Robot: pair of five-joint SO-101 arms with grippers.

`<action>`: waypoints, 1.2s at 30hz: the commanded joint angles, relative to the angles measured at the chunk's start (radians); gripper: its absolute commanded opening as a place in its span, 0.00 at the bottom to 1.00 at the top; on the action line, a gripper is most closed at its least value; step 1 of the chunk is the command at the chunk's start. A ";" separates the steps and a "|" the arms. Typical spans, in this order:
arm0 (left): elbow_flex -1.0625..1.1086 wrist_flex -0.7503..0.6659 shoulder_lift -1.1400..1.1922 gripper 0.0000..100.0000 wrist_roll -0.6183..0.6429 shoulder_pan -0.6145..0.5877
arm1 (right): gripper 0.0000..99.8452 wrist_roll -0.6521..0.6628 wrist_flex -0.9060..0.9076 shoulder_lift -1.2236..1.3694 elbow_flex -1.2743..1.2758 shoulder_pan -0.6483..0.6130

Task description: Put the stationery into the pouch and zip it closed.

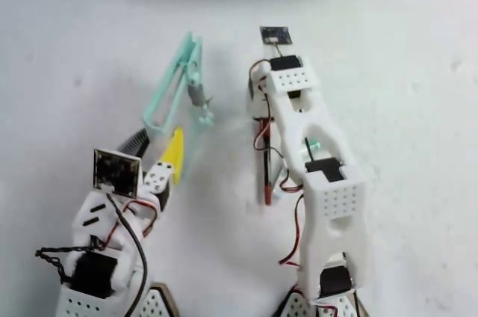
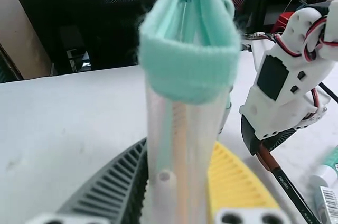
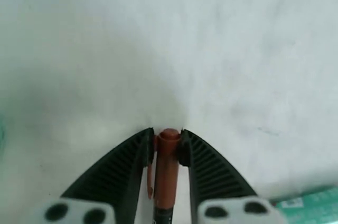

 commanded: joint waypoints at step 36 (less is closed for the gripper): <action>0.009 -0.006 0.008 0.16 -0.012 0.024 | 0.02 0.018 -0.437 -0.885 0.775 -0.035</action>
